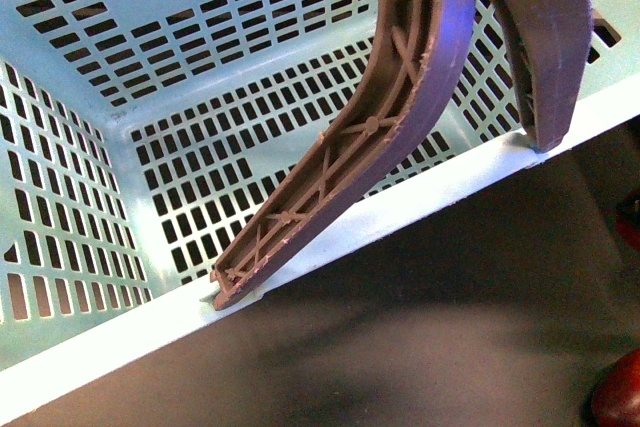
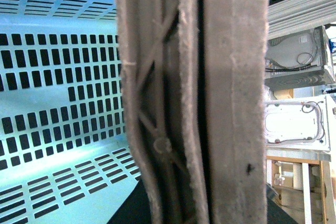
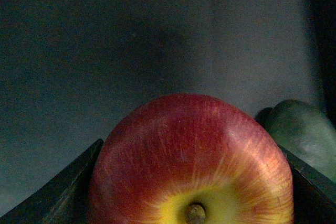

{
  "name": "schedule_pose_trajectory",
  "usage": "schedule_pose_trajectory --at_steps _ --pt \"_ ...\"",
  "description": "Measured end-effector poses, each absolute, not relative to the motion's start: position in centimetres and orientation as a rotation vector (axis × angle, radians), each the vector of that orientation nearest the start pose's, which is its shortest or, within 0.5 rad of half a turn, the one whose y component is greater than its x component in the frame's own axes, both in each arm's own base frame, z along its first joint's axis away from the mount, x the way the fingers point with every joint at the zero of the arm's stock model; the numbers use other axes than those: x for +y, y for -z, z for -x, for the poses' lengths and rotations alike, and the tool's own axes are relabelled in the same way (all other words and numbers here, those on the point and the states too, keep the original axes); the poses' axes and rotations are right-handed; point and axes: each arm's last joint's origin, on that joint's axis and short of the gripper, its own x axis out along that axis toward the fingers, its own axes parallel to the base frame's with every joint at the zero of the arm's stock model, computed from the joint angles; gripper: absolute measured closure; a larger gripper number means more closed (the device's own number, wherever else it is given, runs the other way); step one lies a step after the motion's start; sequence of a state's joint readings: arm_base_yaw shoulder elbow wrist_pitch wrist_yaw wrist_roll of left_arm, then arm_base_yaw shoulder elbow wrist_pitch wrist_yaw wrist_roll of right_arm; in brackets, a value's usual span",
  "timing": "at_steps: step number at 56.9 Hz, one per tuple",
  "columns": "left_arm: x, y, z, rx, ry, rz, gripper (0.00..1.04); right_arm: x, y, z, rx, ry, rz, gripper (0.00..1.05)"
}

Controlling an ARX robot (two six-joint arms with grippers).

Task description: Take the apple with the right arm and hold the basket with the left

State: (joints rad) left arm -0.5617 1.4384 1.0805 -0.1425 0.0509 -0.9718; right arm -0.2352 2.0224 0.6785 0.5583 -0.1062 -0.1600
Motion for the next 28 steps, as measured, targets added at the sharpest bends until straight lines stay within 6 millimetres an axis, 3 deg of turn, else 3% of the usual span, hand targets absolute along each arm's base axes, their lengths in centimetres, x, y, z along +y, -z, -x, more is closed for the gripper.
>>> schedule_pose_trajectory --at_steps 5,19,24,28 --pt "-17.2 -28.9 -27.0 0.735 0.309 0.793 0.89 -6.2 -8.1 -29.7 0.715 0.044 0.028 0.24" --pt "-17.2 -28.9 -27.0 0.735 0.309 0.793 0.89 -1.8 -21.6 -27.0 0.334 0.045 0.041 0.24" --pt "-17.2 -28.9 -27.0 0.735 0.309 0.793 0.89 0.7 -24.3 -26.3 0.248 -0.012 0.017 0.24" --pt "-17.2 -28.9 -27.0 0.735 0.309 0.793 0.89 2.1 -25.2 -26.1 0.216 -0.044 0.004 0.24"
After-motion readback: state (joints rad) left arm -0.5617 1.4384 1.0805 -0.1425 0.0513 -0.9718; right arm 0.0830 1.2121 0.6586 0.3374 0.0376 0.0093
